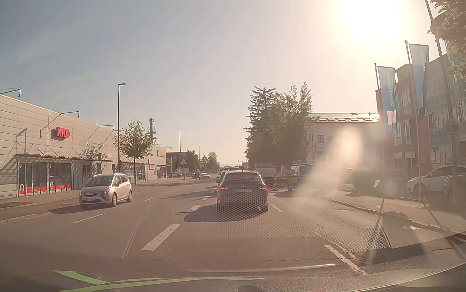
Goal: Follow the waypoints while adhering to traffic rules and regulations
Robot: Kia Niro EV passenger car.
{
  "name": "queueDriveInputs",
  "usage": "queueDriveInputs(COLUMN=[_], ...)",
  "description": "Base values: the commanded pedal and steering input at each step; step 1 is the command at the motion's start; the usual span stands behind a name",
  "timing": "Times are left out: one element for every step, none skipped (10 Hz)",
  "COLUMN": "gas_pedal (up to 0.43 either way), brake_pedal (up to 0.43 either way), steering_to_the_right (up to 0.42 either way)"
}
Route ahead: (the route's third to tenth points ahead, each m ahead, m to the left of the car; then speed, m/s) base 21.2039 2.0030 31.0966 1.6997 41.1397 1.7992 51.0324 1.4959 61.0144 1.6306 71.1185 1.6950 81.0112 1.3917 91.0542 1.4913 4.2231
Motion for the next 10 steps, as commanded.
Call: queueDriveInputs(gas_pedal=[0.028,0.028,0.028,0.028,0.028,0.028,0.028,0.028,0.028,0.028], brake_pedal=[0.0,0.0,0.0,0.0,0.0,0.0,0.0,0.0,0.0,0.0], steering_to_the_right=[0.003,0.003,0.003,0.003,0.003,0.003,0.003,0.003,0.003,0.003])
